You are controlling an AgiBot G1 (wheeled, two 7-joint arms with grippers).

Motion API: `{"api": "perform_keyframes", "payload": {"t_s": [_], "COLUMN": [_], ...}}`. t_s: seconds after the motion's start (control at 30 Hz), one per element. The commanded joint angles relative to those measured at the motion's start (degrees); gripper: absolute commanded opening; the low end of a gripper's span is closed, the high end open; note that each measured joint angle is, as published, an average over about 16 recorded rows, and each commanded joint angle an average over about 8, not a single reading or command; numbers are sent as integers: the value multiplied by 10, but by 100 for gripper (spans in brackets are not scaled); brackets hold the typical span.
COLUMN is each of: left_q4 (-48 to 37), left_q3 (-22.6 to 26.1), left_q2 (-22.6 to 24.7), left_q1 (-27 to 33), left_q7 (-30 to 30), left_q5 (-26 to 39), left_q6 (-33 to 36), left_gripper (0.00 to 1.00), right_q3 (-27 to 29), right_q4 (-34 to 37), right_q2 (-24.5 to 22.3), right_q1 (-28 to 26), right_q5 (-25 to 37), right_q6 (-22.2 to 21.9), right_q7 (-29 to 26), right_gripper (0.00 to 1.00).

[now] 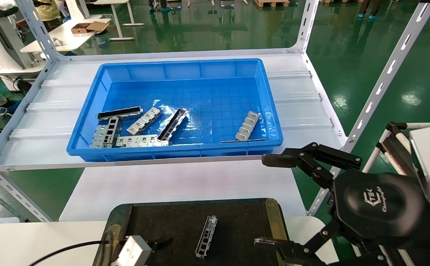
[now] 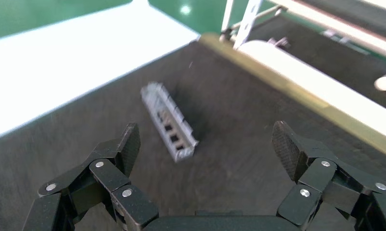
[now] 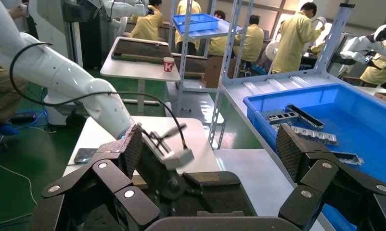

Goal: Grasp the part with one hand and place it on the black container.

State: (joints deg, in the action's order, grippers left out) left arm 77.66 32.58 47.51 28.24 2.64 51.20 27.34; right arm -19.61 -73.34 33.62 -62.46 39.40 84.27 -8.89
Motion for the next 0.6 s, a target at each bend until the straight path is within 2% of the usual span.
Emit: {"api": "perform_keyframes", "payload": {"t_s": [0.03, 0.17, 0.27, 0.6], "left_q4": [-2, -7, -9, -13], "left_q3": [-40, -88, -107, -127], "left_q2": [-4, -11, -20, -47], "left_q1": [-18, -53, -68, -81], "left_q7": [-49, -116, -142, -148], "left_q5": [-28, -67, -83, -107], "left_q6": [46, 103, 134, 172], "left_gripper": [100, 100, 100, 100], "right_q3": [0, 0, 0, 0], "right_q4": [0, 0, 0, 0], "right_q2": [0, 0, 0, 0], "right_q1": [0, 0, 0, 0], "right_q5": [0, 0, 0, 0], "right_q6": [0, 0, 0, 0], "right_q7": [0, 0, 0, 0], "right_gripper": [100, 100, 100, 100]}}
